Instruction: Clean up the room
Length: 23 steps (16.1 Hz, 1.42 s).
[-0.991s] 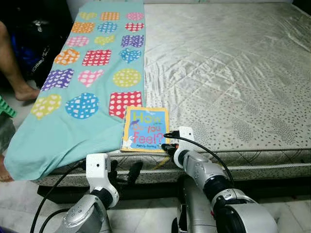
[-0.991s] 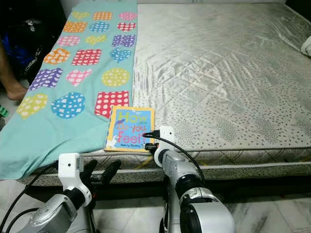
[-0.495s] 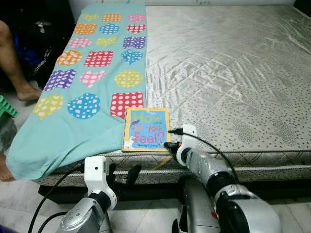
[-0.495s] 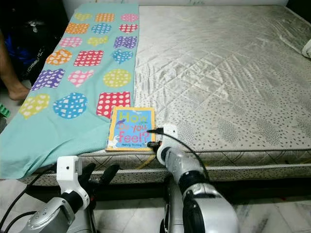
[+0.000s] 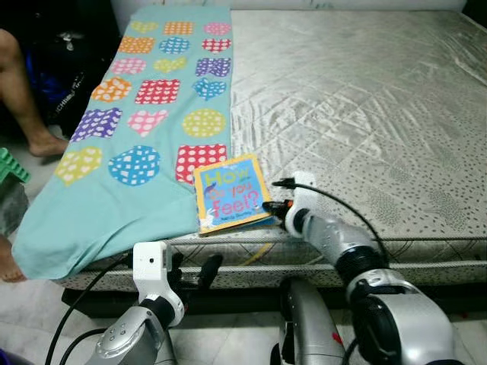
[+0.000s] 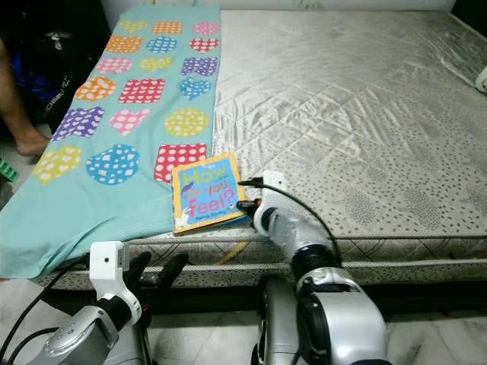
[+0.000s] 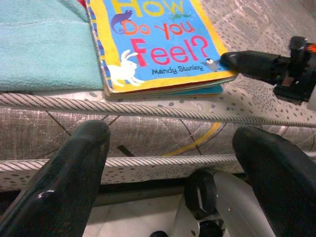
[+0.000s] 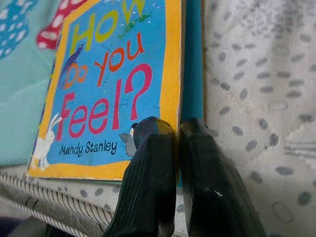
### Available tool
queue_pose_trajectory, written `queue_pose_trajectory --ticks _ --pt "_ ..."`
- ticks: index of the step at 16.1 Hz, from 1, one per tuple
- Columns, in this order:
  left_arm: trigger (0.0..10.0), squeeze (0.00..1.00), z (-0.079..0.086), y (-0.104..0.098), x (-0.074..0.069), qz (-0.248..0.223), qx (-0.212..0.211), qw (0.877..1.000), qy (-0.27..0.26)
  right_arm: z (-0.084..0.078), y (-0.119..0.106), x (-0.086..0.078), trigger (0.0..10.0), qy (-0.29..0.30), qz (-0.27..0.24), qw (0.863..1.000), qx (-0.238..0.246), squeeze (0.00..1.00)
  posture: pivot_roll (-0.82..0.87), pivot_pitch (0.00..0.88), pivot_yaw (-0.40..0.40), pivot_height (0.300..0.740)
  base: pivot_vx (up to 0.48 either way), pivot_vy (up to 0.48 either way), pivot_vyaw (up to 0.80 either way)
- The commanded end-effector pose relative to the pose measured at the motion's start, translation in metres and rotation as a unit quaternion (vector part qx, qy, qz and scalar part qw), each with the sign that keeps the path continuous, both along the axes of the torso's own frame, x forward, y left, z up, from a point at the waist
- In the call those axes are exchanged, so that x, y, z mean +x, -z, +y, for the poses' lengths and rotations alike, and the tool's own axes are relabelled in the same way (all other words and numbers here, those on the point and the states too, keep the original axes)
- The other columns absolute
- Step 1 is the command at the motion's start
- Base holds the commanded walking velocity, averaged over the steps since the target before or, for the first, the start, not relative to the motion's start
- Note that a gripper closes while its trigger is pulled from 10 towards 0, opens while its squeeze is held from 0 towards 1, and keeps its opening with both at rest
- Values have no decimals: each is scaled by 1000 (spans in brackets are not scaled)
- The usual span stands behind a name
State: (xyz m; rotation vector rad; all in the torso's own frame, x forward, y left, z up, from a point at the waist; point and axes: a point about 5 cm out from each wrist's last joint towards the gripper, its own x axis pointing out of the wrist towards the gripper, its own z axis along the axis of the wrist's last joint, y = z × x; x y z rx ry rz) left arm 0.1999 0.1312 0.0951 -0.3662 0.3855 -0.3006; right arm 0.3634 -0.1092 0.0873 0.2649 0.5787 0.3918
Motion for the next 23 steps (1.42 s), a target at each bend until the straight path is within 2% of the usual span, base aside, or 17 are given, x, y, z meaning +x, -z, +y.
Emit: queue_pose_trajectory --ticks 1,3,6,10,12,15,18,23 --pt "10000 0 2 3 -1 7 2 1000 1 -14 6 -5 0 -6 9 1000 -19 0 35 40 -33 519 0 0 0" --pt "10000 0 2 4 -1 10 1 1000 4 -44 17 -14 0 4 26 999 -47 0 25 40 -28 519 0 0 0" --pt "10000 0 0 5 0 12 -1 1000 10 -52 20 -20 0 -5 30 998 -63 0 14 40 -22 519 0 0 0" --pt "10000 0 0 5 1 12 0 1000 10 -53 13 -23 0 -28 25 997 -61 0 13 40 -26 519 0 0 0" --pt "10000 0 -1 5 1 13 -1 1000 11 -58 13 -28 0 -52 27 996 -69 0 13 41 -28 519 0 0 0" --pt "10000 0 -1 7 -1 17 -2 1000 10 -76 19 -42 0 -75 44 992 -97 0 9 43 -31 519 0 0 0" --pt "10000 0 -1 8 0 19 -1 1000 13 -75 27 -51 0 -96 50 988 -114 0 7 44 -24 519 0 0 0" --pt "10000 0 -1 8 0 20 3 1000 15 -64 24 -49 0 -97 34 988 -112 0 12 40 -25 519 0 0 0"
